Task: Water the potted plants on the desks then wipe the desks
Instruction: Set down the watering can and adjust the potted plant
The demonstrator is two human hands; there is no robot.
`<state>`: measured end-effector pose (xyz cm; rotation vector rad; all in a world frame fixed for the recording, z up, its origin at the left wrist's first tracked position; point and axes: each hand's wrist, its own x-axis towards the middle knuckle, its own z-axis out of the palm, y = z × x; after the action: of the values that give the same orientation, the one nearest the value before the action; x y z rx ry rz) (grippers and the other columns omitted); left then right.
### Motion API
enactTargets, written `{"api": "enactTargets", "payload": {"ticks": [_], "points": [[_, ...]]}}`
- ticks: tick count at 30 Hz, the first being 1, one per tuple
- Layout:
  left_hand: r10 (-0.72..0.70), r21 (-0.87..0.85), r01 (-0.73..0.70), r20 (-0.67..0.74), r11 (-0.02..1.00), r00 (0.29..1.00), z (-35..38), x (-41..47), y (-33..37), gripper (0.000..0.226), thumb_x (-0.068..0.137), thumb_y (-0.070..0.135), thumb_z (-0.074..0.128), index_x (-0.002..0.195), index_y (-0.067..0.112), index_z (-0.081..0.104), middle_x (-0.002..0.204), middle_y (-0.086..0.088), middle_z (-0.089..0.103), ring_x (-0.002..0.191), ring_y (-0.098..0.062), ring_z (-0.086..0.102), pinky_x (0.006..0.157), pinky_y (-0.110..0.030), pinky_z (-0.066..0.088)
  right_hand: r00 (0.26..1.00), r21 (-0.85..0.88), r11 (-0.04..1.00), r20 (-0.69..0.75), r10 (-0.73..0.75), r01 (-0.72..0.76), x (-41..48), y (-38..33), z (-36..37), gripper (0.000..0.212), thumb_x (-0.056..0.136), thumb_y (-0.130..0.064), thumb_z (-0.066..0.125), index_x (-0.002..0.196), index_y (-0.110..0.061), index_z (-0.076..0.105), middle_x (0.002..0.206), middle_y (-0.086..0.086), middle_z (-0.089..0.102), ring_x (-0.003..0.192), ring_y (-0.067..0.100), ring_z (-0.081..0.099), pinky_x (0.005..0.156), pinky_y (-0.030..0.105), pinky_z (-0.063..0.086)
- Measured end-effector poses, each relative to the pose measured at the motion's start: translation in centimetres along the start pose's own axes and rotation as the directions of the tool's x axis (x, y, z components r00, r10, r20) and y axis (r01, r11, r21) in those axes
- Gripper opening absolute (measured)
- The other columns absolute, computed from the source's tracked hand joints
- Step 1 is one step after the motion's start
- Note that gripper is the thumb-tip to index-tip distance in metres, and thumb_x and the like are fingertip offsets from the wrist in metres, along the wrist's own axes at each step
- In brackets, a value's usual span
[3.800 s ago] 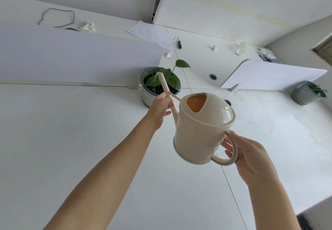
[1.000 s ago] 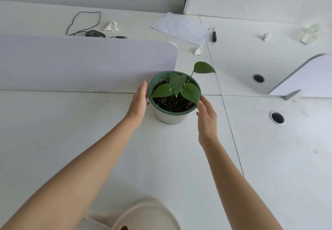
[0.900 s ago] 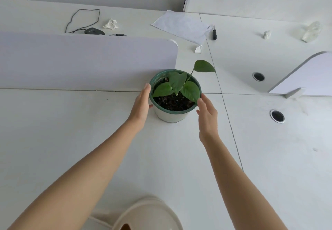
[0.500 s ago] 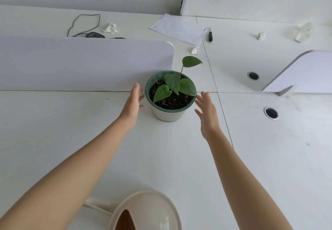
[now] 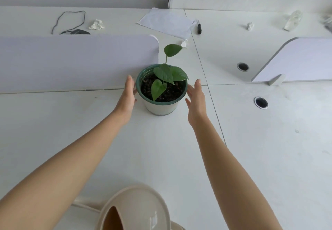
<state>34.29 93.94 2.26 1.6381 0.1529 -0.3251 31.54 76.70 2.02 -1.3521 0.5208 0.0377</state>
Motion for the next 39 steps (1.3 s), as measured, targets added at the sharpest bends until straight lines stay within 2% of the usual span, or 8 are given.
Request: {"api": "enactTargets", "payload": {"ticks": [4, 7, 13, 20, 24, 29, 36, 39], "points": [[-0.028, -0.020, 0.029, 0.039, 0.999, 0.999, 0.7, 0.2, 0.9, 0.048, 0.096, 0.049, 0.003, 0.123, 0.036, 0.041, 0.126, 0.009, 0.046, 0.121, -0.009, 0.036, 0.098, -0.034, 0.027, 0.998, -0.001, 0.999, 0.050, 0.039, -0.039, -0.6, 0.1, 1.0, 0.085, 0.070, -0.074, 0.030, 0.144, -0.031, 0.028, 0.153, -0.014, 0.026, 0.139, 0.006, 0.025, 0.115, 0.039, 0.017], [-0.035, 0.023, 0.035, 0.024, 0.999, 0.999, 0.9, -0.1, 0.5, 0.052, 0.095, 0.051, 0.007, 0.132, 0.032, 0.039, 0.132, 0.008, 0.045, 0.128, -0.012, 0.035, 0.101, -0.034, 0.026, 0.995, 0.020, 0.997, 0.065, 0.071, -0.073, 0.0, -0.6, 0.9, 0.105, 0.055, -0.085, 0.031, 0.145, -0.033, 0.021, 0.155, -0.015, 0.017, 0.142, 0.008, 0.019, 0.117, 0.043, 0.012], [-0.009, 0.125, 0.030, -0.166, 0.992, 0.986, -2.5, -2.4, 1.7, 0.061, 0.095, 0.052, 0.018, 0.146, 0.019, 0.024, 0.153, -0.005, 0.030, 0.136, -0.022, 0.034, 0.113, -0.044, 0.025, 0.997, -0.074, 0.995, -0.007, 0.073, -0.074, -5.1, -2.6, 0.8, 0.068, 0.090, -0.061, 0.023, 0.147, -0.034, -0.001, 0.157, -0.013, 0.005, 0.144, 0.013, 0.007, 0.114, 0.044, 0.007], [0.164, 0.015, -0.167, -0.270, 0.986, 0.949, -6.5, -13.5, 1.8, 0.019, 0.096, 0.027, 0.039, 0.105, 0.021, 0.054, 0.107, -0.003, 0.059, 0.094, -0.017, 0.060, 0.079, -0.028, 0.044, 0.998, -0.174, 0.985, 0.061, 0.010, 0.000, -14.4, -1.4, -0.4, 0.060, 0.093, -0.055, 0.025, 0.142, -0.022, 0.032, 0.152, -0.001, 0.030, 0.140, 0.014, 0.024, 0.115, 0.041, 0.017], [0.199, -0.016, -0.218, -0.342, 0.976, 0.918, -9.4, -21.7, -1.1, 0.029, 0.095, 0.015, 0.038, 0.082, 0.021, 0.063, 0.071, 0.007, 0.071, 0.065, -0.004, 0.066, 0.068, -0.022, 0.046, 0.995, -0.255, 0.964, 0.082, -0.056, 0.075, -20.8, -0.1, -2.5, 0.051, 0.094, -0.050, 0.025, 0.124, -0.022, 0.054, 0.137, -0.002, 0.049, 0.129, 0.012, 0.040, 0.111, 0.038, 0.026], [0.025, -0.075, -0.059, -0.394, 0.995, 0.919, -10.3, -25.7, -6.4, 0.036, 0.096, 0.015, 0.036, 0.072, 0.011, 0.063, 0.052, 0.009, 0.068, 0.055, -0.010, 0.063, 0.061, -0.025, 0.041, 0.999, -0.445, 0.895, 0.030, 0.011, 0.004, -26.0, 4.3, -4.0, 0.051, 0.094, -0.048, 0.027, 0.111, -0.014, 0.062, 0.114, 0.001, 0.060, 0.116, 0.015, 0.051, 0.098, 0.031, 0.032], [-0.232, -0.124, 0.206, -0.255, 0.971, 0.939, -10.1, -26.3, -11.3, 0.022, 0.092, 0.017, 0.044, 0.081, 0.007, 0.060, 0.078, -0.010, 0.065, 0.066, -0.023, 0.058, 0.062, -0.029, 0.040, 0.997, -0.555, 0.832, 0.056, 0.057, -0.017, -29.9, 8.1, -3.1, 0.035, 0.094, -0.036, 0.042, 0.096, -0.012, 0.068, 0.095, -0.009, 0.067, 0.095, 0.003, 0.058, 0.074, 0.014, 0.039], [-0.267, -0.196, 0.224, -0.234, 0.955, 0.935, -10.5, -25.7, -11.5, 0.018, 0.093, 0.021, 0.045, 0.102, 0.008, 0.053, 0.093, -0.010, 0.058, 0.080, -0.025, 0.057, 0.064, -0.032, 0.042, 1.000, -0.624, 0.781, 0.013, -0.008, 0.014, -30.2, 9.0, -2.1, 0.052, 0.091, -0.044, 0.042, 0.101, 0.004, 0.061, 0.106, 0.023, 0.063, 0.106, 0.035, 0.055, 0.091, 0.043, 0.044]]}}
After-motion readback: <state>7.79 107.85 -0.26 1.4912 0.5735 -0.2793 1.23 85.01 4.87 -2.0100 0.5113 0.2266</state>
